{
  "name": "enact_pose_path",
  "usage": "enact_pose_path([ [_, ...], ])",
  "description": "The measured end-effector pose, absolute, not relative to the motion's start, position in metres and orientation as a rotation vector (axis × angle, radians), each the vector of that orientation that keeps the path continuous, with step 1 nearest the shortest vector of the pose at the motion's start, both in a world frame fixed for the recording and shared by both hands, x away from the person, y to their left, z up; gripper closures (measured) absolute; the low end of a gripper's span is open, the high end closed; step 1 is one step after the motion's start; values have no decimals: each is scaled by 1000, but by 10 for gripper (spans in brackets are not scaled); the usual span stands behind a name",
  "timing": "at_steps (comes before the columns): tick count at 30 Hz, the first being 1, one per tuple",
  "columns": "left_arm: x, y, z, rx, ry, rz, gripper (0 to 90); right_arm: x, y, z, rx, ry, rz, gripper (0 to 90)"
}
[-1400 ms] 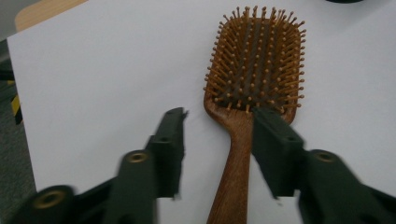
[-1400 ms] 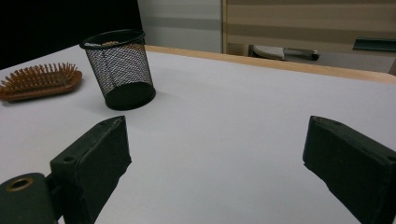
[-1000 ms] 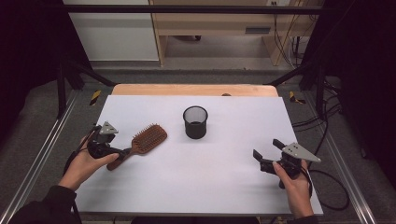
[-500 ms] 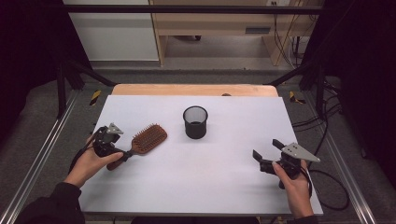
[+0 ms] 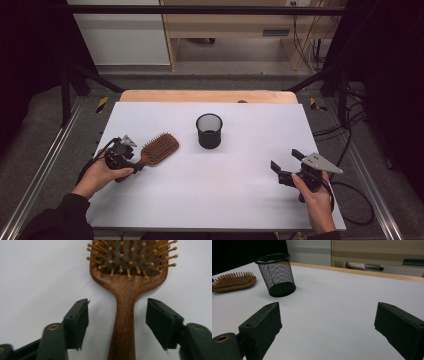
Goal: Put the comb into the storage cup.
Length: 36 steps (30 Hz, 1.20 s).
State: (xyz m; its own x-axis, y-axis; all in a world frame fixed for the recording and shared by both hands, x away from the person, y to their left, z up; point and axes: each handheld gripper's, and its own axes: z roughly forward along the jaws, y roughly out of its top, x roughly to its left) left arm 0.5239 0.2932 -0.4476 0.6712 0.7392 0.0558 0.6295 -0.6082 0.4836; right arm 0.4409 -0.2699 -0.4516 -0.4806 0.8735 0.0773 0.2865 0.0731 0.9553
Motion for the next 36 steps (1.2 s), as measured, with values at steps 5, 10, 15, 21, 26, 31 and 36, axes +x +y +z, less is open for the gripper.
enact_pose_path([
  [5,526,293,-448,2476,1055,310,539,441,-270,-451,1150,1821,1425,74],
  [10,527,289,-450,2519,1034,296,642,441,-270,-452,1148,1822,1424,74],
  [15,529,284,-450,2548,1028,285,686,441,-270,-451,1148,1825,1426,74],
  [21,530,281,-450,2576,1014,281,722,441,-269,-451,1148,1826,1428,75],
  [26,524,277,-450,2575,1009,356,724,440,-270,-450,1142,1823,1438,75],
  [31,519,278,-447,2543,987,414,724,440,-270,-450,1145,1820,1446,75],
  [36,511,277,-438,2465,968,478,724,440,-269,-450,1147,1817,1449,75],
])
